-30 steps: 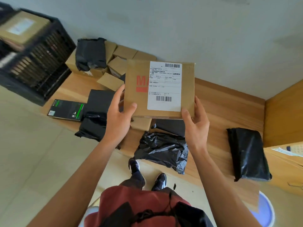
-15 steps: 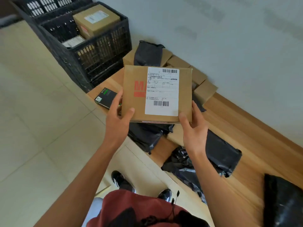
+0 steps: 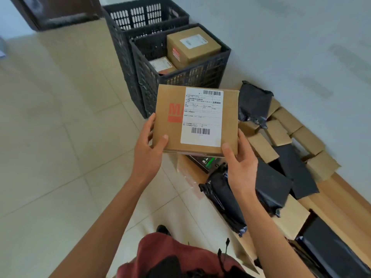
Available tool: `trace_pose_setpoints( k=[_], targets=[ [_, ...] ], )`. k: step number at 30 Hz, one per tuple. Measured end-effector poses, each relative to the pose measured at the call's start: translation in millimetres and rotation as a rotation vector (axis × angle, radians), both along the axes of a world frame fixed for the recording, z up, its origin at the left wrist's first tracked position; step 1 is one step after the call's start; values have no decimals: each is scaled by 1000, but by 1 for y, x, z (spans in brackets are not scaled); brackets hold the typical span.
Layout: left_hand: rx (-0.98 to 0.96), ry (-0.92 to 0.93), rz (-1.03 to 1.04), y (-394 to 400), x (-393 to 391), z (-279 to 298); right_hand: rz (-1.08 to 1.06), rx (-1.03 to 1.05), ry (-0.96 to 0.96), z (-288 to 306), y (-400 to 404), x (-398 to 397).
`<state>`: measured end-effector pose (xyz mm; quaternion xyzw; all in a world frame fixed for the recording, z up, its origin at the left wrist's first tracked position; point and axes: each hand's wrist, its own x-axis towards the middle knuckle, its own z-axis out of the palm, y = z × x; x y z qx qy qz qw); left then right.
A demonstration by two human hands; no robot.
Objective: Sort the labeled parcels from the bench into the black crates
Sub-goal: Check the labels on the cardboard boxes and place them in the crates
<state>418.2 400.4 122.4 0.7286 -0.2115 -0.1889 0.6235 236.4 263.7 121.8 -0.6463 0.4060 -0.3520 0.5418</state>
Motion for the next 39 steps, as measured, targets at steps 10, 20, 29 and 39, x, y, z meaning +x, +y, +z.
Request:
trace_pose_setpoints(
  k=[10,20,29,39],
  targets=[
    [-8,-3,93,25,113,7,130,-31,-13,11,0,130],
    [54,-45,57,-25,237,10,153,-29,-82,-2,-55,248],
    [78,-106,20,-95,350,35,159,43,-145,-4,-120,347],
    [190,-124,-79,-159,454,25,51,62,-145,-13,-152,429]
  ],
)
